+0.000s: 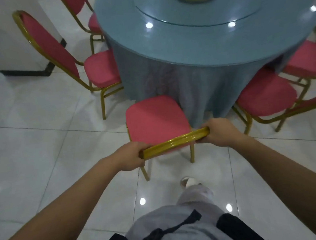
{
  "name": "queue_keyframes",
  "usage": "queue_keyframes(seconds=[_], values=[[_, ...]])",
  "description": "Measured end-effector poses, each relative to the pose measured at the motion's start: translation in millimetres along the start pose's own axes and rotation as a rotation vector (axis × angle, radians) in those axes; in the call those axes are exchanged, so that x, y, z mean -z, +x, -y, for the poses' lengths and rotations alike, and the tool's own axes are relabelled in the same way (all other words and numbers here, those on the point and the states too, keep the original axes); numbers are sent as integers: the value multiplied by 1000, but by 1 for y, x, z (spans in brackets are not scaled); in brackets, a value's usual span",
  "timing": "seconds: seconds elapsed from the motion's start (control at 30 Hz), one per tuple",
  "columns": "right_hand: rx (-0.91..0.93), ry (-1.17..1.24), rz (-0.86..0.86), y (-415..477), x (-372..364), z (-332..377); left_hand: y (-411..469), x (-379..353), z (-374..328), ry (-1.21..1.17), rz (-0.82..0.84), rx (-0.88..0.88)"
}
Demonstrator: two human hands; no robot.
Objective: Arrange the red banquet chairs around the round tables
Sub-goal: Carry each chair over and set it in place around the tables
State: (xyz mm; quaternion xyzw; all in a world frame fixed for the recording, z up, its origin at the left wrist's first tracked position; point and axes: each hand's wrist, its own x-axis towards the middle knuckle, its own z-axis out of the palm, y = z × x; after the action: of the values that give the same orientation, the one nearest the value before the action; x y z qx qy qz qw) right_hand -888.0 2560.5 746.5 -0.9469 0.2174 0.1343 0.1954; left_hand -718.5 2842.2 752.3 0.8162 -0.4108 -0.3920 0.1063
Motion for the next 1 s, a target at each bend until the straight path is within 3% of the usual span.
queue_keyframes(seconds=[0.3, 0.43, 0.5, 0.57, 0.7, 0.8, 1.0], values=[[-329, 101, -86, -163, -90, 83, -55, -35, 37, 79, 119, -189], [-434, 110, -161, -191, -114, 94, -64, -41, 35, 106, 29, -261], [-571, 25, -203, -198, -126, 100, -67, -45, 29, 125, -7, -303], [-674, 92, -280, -200, -136, 112, -69, -49, 24, 203, -49, -324], [-648, 325, -452, -197, -144, 122, -64, -59, 25, 385, -175, -339], [-596, 367, -507, -195, -142, 110, -57, -63, 25, 464, -222, -374], [-494, 486, -420, -171, -106, 51, -12, -53, 4, 404, -246, -367]])
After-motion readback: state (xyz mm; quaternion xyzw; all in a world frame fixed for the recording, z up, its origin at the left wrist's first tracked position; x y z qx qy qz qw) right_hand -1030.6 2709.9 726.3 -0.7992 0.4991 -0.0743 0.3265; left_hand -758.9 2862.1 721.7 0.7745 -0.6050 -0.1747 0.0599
